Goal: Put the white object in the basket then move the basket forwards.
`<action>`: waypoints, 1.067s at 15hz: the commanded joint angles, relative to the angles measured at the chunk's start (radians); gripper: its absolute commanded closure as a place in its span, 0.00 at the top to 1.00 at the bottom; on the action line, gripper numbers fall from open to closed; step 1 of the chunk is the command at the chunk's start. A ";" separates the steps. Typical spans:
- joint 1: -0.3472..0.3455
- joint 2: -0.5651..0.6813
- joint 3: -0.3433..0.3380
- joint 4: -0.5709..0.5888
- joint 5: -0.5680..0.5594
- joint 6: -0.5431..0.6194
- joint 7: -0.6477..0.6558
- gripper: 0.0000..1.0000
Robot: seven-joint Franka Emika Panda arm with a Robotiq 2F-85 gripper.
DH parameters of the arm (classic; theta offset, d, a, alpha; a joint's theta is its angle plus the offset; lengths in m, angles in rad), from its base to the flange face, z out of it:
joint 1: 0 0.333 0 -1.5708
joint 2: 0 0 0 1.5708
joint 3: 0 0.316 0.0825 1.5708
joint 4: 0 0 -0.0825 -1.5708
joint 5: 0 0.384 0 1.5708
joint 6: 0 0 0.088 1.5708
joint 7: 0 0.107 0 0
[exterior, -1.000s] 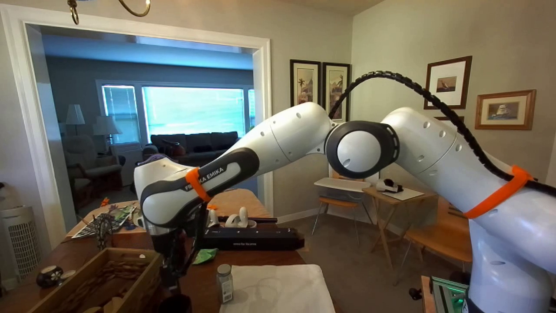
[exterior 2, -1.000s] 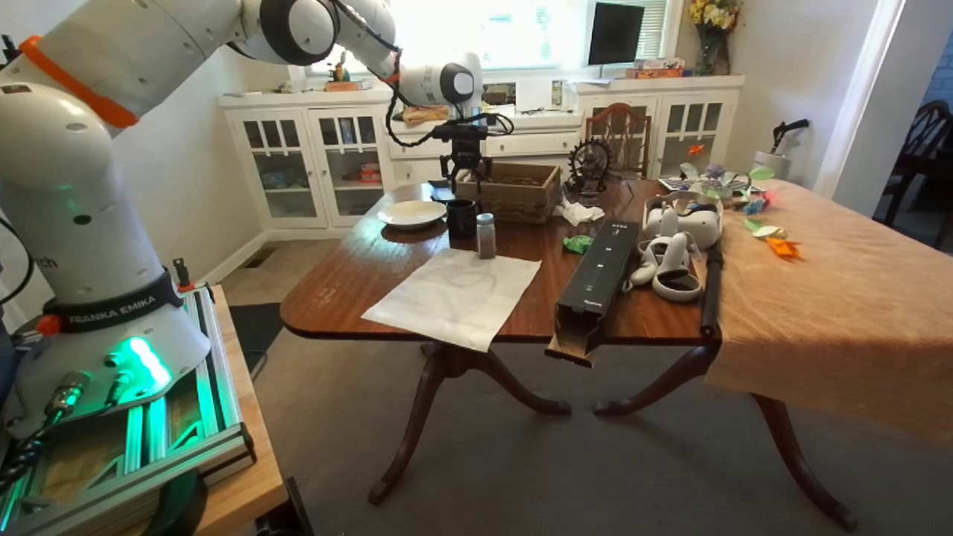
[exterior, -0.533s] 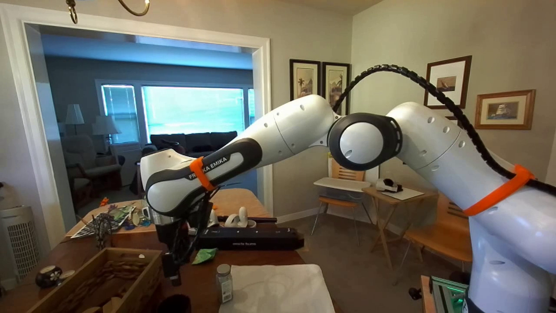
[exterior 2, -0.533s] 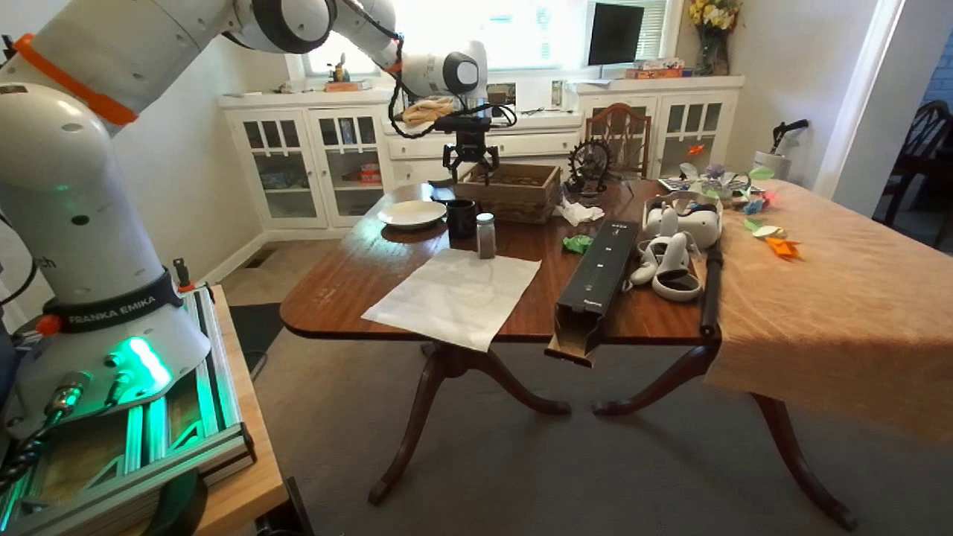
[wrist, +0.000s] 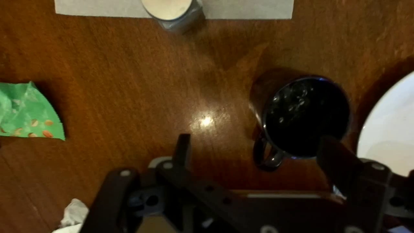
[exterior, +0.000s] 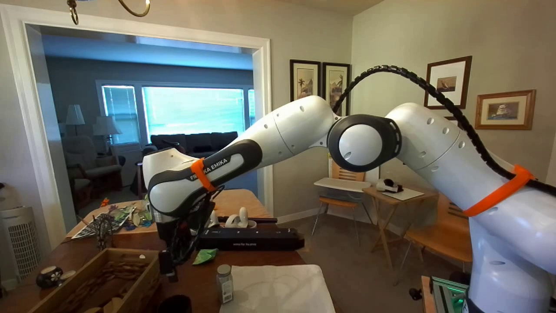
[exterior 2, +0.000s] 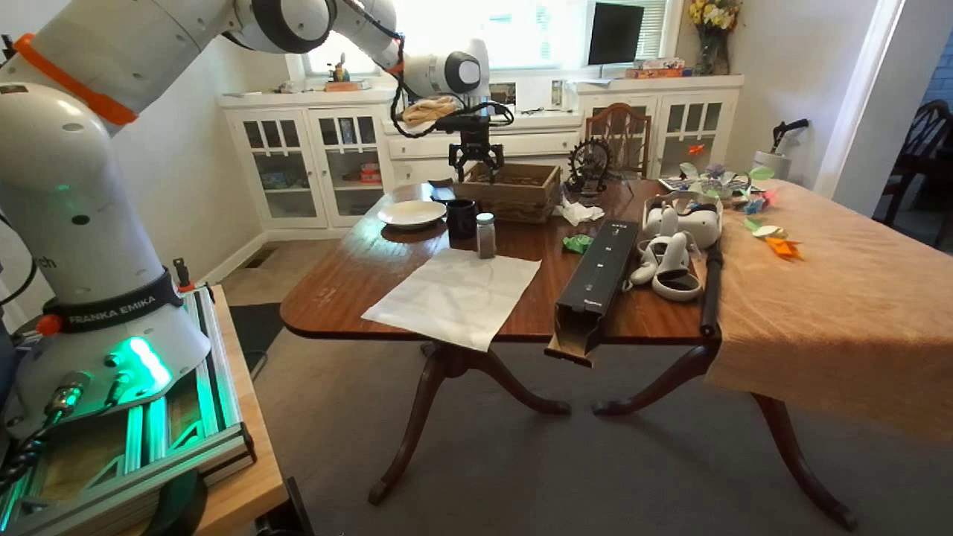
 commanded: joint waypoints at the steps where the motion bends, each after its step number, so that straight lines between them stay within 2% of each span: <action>1: 0.017 -0.004 -0.050 0.029 -0.021 0.098 0.135 1.00; 3: 0.029 0.017 -0.083 0.072 -0.046 0.152 0.193 1.00; 5: 0.023 0.054 -0.094 0.137 -0.056 0.180 0.186 1.00; 8: 0.009 0.130 -0.105 0.255 -0.054 0.180 0.156 1.00; 11: -0.031 0.245 -0.086 0.412 -0.013 0.135 0.109 1.00; 12: -0.010 0.134 -0.098 0.255 -0.030 0.173 0.141 1.00; 16: -0.029 0.214 -0.096 0.349 -0.029 0.172 0.127 1.00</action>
